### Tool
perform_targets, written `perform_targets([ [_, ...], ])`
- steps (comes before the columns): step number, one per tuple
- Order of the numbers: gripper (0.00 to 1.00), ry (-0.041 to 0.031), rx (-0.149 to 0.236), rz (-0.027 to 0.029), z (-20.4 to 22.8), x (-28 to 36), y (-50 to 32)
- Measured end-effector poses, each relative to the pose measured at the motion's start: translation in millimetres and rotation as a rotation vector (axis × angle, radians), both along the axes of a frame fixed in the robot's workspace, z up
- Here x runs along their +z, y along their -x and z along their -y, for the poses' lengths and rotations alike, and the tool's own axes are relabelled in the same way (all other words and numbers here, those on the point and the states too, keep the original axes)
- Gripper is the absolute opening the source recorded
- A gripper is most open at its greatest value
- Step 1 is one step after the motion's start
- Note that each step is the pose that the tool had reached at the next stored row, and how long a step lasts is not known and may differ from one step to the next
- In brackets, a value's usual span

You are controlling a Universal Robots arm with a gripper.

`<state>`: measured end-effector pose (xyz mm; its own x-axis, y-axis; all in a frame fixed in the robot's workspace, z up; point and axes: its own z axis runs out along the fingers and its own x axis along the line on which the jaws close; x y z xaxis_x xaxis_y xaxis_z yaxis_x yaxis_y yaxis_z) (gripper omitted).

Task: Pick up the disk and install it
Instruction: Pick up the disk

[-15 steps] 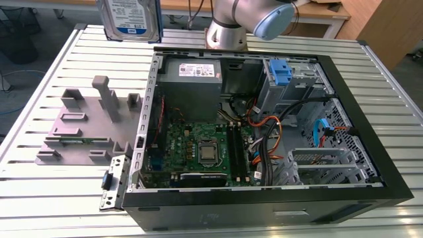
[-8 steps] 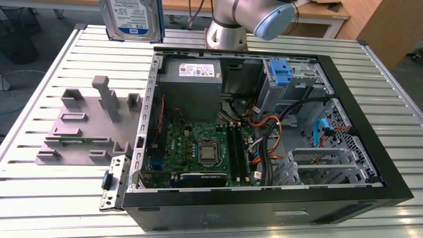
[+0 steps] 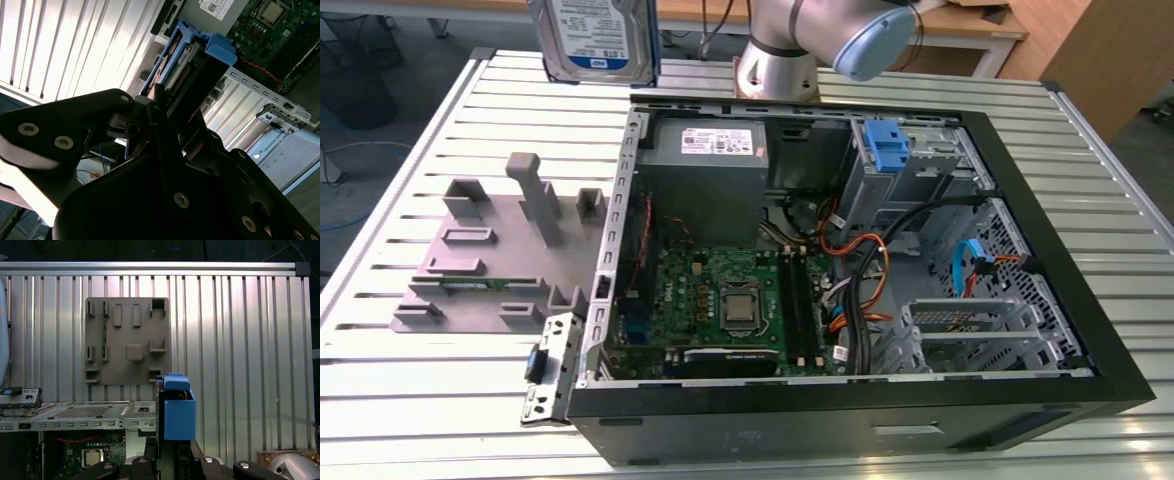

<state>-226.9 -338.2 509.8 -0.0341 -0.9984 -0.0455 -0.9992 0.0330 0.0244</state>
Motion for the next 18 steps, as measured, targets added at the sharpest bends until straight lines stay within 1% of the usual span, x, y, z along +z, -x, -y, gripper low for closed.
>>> perform_targets([
  [18,0.35,0.0,0.0,0.0,0.0,-0.1,-17.9],
])
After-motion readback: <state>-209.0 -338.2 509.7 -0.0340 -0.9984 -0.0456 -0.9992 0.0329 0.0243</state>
